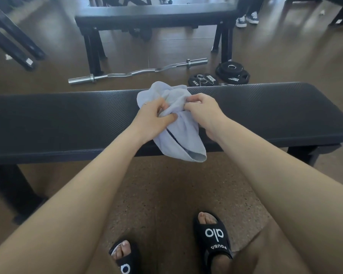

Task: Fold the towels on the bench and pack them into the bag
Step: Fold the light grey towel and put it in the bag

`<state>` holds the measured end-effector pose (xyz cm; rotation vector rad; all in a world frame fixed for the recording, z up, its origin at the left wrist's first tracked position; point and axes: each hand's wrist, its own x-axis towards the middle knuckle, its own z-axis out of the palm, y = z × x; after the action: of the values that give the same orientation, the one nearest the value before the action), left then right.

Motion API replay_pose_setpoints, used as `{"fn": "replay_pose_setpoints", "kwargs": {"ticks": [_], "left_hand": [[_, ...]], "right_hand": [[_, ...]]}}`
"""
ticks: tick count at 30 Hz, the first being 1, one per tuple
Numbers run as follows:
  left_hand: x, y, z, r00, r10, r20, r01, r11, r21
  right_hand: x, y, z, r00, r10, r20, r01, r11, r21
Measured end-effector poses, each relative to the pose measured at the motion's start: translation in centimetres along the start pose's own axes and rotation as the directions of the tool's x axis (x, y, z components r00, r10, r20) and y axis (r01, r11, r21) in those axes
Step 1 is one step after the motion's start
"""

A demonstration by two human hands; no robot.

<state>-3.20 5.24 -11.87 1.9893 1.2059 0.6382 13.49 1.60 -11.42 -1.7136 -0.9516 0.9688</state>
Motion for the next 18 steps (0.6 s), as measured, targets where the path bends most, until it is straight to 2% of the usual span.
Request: {"fn": "replay_pose_setpoints", "kwargs": {"ticks": [3,6,8,11,13,15,16,18], "left_hand": [[-0.1,0.1,-0.4,1.0,0.021,-0.013,-0.021,1.0,-0.007],[0.0,0.3,-1.1,0.989,-0.092,-0.118,0.07,0.981,-0.179],[0.0,0.4,-1.8,0.959,-0.231,-0.165,0.145,0.898,-0.415],[-0.1,0.1,-2.9,0.892,-0.422,-0.163,0.198,0.689,-0.697],[-0.1,-0.7,-3.7,0.819,-0.556,-0.145,0.226,0.544,-0.808],[-0.4,-1.7,-4.3,0.77,-0.632,-0.093,0.262,0.445,-0.856],[-0.6,-2.2,-4.5,0.76,-0.646,-0.071,0.286,0.431,-0.856],[-0.8,-2.7,-4.6,0.76,-0.649,-0.037,0.355,0.463,-0.812]], "right_hand": [[-0.3,-0.3,-0.2,0.995,0.091,0.047,-0.09,0.995,-0.04],[-0.9,-0.4,-0.5,0.997,0.042,0.061,-0.027,0.974,-0.227],[-1.0,-0.2,-0.7,0.997,-0.058,0.044,0.069,0.935,-0.347],[-1.0,-0.4,-1.7,0.98,-0.184,-0.081,0.136,0.902,-0.41],[-0.6,-0.3,-2.8,0.964,-0.189,-0.19,0.092,0.899,-0.427],[-0.4,0.0,-4.0,0.96,-0.103,-0.259,-0.028,0.889,-0.457],[-0.4,0.2,-4.3,0.963,-0.045,-0.266,-0.097,0.864,-0.495],[-0.5,0.5,-4.4,0.966,0.02,-0.256,-0.181,0.761,-0.623]]}}
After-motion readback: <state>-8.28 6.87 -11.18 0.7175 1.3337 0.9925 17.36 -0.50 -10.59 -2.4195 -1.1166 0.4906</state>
